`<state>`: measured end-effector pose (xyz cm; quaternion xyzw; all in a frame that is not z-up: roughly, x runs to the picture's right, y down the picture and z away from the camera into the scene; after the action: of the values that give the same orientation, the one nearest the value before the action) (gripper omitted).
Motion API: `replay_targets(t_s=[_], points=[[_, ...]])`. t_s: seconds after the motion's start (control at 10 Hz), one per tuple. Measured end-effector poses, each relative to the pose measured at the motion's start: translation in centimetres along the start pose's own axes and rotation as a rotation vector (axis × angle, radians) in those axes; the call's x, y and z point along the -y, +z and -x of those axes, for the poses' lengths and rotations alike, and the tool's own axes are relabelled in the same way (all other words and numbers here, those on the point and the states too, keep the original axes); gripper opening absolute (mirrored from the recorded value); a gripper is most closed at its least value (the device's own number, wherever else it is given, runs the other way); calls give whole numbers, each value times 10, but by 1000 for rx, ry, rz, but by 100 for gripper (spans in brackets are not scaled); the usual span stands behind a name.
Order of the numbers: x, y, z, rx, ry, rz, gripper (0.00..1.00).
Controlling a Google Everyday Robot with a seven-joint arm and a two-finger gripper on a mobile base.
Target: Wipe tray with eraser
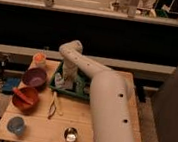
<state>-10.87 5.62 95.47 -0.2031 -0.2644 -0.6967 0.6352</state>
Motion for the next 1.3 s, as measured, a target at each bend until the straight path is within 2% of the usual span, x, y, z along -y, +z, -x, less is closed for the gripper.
replay_targets(t_s=[0.1,0.3,0.6,1.0,1.3], points=[[-1,2,11,3,-5,-3,0],[-23,5,23,8,7,12,0],[-49,10,29,23,47,16,0],[-77,9,19,27,111,27,0],[-80,3,1,19,131,28,0]])
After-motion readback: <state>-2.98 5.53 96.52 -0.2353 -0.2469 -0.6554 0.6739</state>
